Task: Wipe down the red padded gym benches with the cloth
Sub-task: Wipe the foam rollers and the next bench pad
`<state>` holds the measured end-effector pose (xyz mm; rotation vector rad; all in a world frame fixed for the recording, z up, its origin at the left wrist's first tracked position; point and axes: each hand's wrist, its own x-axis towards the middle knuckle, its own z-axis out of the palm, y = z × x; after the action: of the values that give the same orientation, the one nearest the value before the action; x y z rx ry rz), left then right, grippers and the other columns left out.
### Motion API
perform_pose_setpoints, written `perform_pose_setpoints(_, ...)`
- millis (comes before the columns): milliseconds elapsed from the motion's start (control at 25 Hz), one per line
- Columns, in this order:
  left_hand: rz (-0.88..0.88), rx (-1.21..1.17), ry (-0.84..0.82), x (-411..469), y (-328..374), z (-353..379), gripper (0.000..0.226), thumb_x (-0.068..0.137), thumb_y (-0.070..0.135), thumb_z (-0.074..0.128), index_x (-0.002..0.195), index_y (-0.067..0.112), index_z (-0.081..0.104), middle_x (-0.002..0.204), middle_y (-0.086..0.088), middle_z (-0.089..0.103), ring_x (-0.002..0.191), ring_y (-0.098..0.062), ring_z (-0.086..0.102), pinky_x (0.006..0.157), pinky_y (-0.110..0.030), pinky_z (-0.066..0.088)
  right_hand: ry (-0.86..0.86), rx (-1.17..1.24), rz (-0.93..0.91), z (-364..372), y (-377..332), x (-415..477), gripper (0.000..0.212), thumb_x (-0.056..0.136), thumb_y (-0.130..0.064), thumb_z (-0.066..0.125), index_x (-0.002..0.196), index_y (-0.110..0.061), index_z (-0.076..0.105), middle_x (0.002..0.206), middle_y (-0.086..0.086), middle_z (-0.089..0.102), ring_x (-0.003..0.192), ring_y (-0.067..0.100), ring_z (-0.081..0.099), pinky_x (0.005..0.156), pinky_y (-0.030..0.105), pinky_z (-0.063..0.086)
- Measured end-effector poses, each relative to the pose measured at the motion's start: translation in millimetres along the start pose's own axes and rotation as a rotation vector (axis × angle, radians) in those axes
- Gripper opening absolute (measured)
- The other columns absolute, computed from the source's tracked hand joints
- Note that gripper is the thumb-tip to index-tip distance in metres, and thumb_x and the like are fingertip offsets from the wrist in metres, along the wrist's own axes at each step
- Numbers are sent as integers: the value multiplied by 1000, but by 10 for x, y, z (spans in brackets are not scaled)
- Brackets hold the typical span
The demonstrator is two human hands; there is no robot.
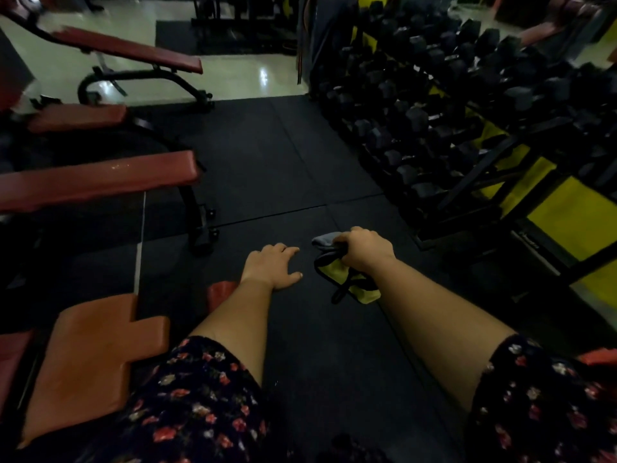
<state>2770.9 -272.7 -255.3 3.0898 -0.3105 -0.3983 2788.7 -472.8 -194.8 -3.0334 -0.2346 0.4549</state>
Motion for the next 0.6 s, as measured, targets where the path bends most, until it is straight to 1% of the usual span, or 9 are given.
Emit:
perform_pose_setpoints(280,-21,34,-2,919,-47,-250,72,94,60,45,155,31,23,152,-2,36,134,-26,40,98,-41,42,30,40,-1,-268,332,949,35,88,-19,58,121,-31,61,116,3,51,111,30,52,84,40,48)
perform_pose_setpoints(400,-69,10,27,1441,-38,-398,71,94,60,45,155,30,23,152,-1,36,135,-26,39,100,-43,41,45,34,-67,-445,543,1445,33,88,-21,59,118,-33,62,115,1,51,109,29,53,80,39,48)
perform_pose_setpoints(480,-94,-12,35,1797,49,-497,71,94,60,46,155,30,24,152,-1,36,136,-26,38,101,-43,41,42,29,-110,-628,732,1805,33,88,-26,61,120,-34,61,116,2,51,109,30,53,81,40,48)
perform_pose_setpoints(600,-103,0,37,2290,226,-640,70,94,59,46,154,31,24,151,-1,37,135,-26,39,101,-42,40,43,5,-161,-902,995,2306,35,87,-26,61,121,-34,60,118,2,50,110,31,52,82,41,49)
